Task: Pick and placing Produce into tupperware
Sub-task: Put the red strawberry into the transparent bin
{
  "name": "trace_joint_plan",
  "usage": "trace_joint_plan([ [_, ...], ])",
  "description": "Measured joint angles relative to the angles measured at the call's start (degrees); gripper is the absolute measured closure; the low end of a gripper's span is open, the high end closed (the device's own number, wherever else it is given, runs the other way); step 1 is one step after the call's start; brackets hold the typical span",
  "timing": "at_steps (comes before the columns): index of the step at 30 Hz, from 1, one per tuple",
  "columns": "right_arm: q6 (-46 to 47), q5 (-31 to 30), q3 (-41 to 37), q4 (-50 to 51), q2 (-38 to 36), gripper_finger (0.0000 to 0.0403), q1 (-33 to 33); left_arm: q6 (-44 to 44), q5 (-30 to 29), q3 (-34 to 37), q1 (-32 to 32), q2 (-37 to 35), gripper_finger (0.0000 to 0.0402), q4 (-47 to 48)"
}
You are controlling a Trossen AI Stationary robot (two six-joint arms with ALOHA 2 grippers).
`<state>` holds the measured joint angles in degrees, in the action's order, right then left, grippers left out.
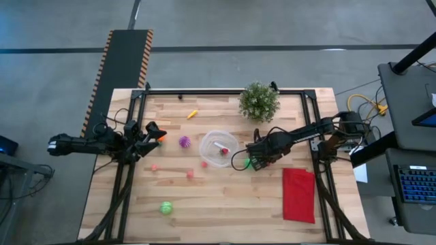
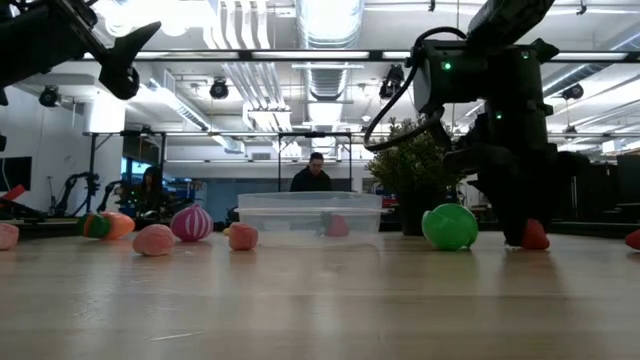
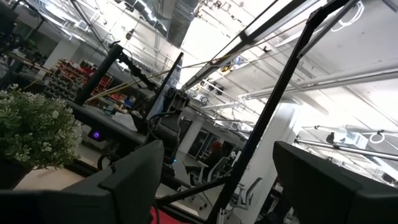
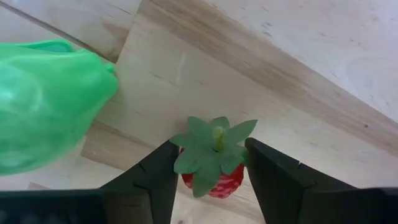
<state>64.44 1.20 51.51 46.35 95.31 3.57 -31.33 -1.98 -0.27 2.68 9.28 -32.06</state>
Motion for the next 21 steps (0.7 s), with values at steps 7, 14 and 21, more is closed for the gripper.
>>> trace_joint_plan([
  [7, 0.15, 0.34, 0.0, 0.02, 0.0, 0.0242, 0.0, 0.04, 0.0, 0.0, 0.0, 0.07, 0.0111, -0.04],
  [14, 0.16, 0.52, -0.02, 0.05, 0.02, 0.0251, 0.0, 0.04, 0.0, 0.0, -0.02, -0.04, 0.0111, -0.03],
  [21, 0.05, 0.76, -0.02, 0.07, 0.02, 0.0249, 0.0, 0.04, 0.01, 0.0, -0.02, -0.04, 0.0111, -0.02],
])
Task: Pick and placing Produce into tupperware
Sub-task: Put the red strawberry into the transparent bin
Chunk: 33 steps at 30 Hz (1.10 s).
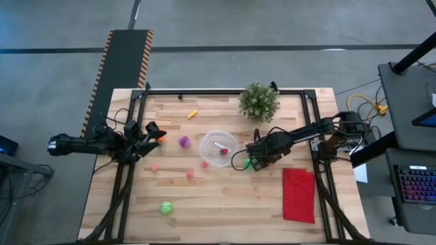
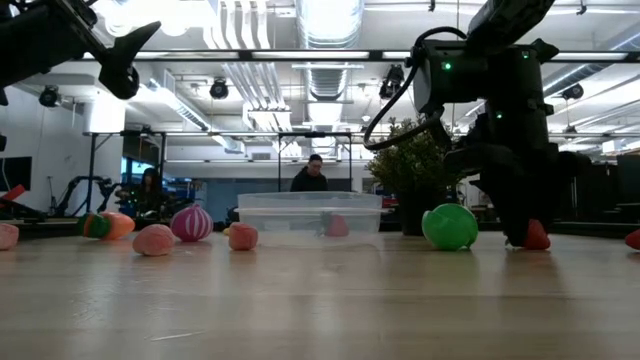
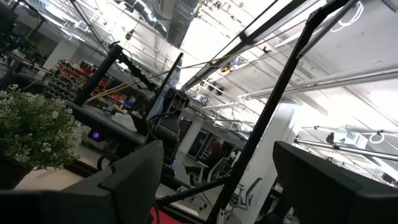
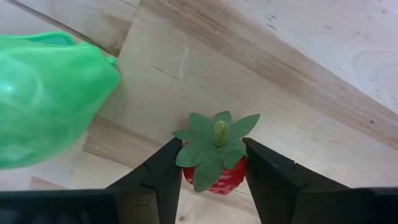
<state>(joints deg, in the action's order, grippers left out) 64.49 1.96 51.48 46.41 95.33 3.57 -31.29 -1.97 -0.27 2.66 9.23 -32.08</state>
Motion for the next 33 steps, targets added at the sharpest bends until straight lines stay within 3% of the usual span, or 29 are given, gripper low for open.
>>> trace_joint_plan([
  [15, -1.05, 1.0, 2.95, 0.26, -0.02, 0.0255, 0.02, 0.0, 0.01, 0.0, -0.04, 0.0, 0.0111, -0.02],
  [26, -8.63, -4.83, 20.18, 10.0, -0.04, 0.0256, -0.16, 0.11, -0.01, 0.0, -0.04, 0.0, 0.0111, -0.02],
  [33, -12.98, -5.55, 28.93, 11.83, 2.53, 0.0256, -2.21, 0.13, -0.01, 0.0, -0.04, 0.07, 0.0111, 0.02],
])
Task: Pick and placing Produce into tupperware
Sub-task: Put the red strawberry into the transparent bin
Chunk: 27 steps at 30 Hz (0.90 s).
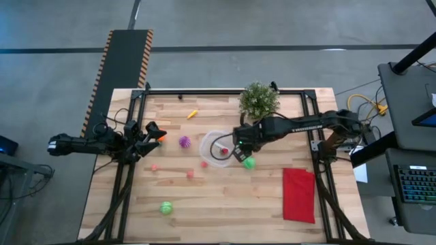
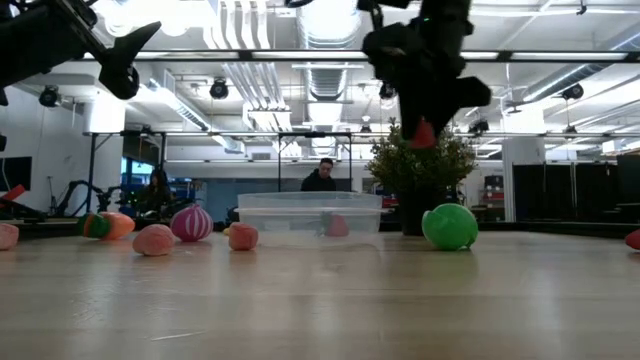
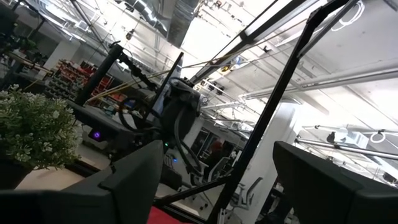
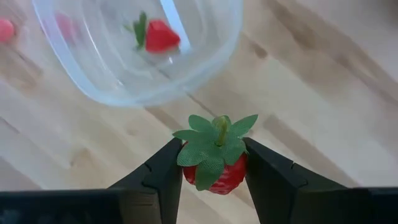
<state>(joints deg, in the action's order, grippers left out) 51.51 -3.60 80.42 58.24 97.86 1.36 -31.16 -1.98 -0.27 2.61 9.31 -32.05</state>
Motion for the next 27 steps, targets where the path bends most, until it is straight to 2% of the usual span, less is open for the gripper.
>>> trace_joint_plan([
  [16, -12.34, 2.46, 18.15, 0.7, 15.87, 0.0256, -2.21, -0.03, 0.0, 0.0, 0.02, -0.01, 0.0111, -0.07],
  [22, -17.25, 0.09, 25.21, 7.84, 23.34, 0.0255, -3.01, -0.07, 0.01, 0.0, 0.02, -0.09, 0.0111, -0.06],
  [27, -21.65, -2.45, 29.83, 13.35, 27.8, 0.0233, -3.05, -0.11, 0.02, 0.0, 0.07, -0.09, 0.0111, -0.1],
])
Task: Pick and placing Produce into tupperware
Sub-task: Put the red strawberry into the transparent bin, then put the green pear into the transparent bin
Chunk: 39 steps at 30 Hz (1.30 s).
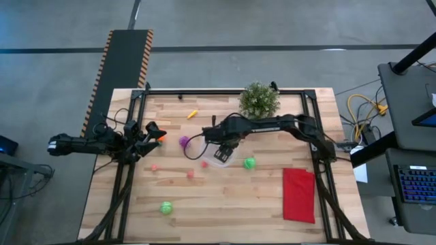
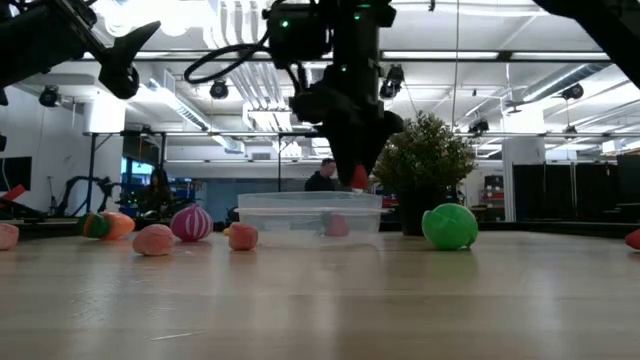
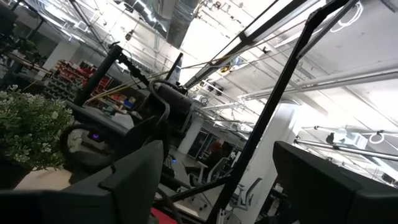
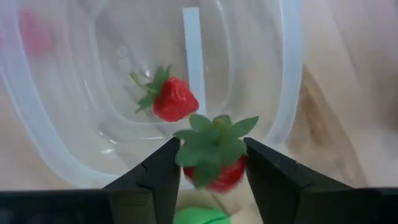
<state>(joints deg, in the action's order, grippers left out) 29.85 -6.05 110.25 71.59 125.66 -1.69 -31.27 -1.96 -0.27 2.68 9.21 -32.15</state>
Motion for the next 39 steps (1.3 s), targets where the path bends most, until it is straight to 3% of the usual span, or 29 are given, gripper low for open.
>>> trace_joint_plan([
  [8, -3.33, -3.2, 5.03, 1.67, 1.39, 0.0165, 0.75, 0.0, 0.04, 0.0, 0.0, -0.09, 0.0111, 0.01],
  [15, 0.8, -4.41, 5.4, 11.8, -4.14, 0.0132, 1.32, 0.04, 0.02, 0.0, -0.02, 0.02, 0.0111, 0.06],
  [21, 11.84, -2.56, 1.83, 14.0, -7.5, 0.012, 3.48, 0.06, 0.02, 0.0, -0.02, -0.03, 0.0111, 0.11],
  [30, 40.43, -2.35, -2.39, 14.69, -8.73, 0.011, 9.28, -0.11, 0.16, 0.0, -0.04, 0.11, 0.0111, 0.12],
  [39, 47.18, 0.04, -10.98, 10.73, -8.6, 0.0112, 11.17, -4.37, -0.09, 0.0, -0.07, 0.13, 0.0111, 0.1],
])
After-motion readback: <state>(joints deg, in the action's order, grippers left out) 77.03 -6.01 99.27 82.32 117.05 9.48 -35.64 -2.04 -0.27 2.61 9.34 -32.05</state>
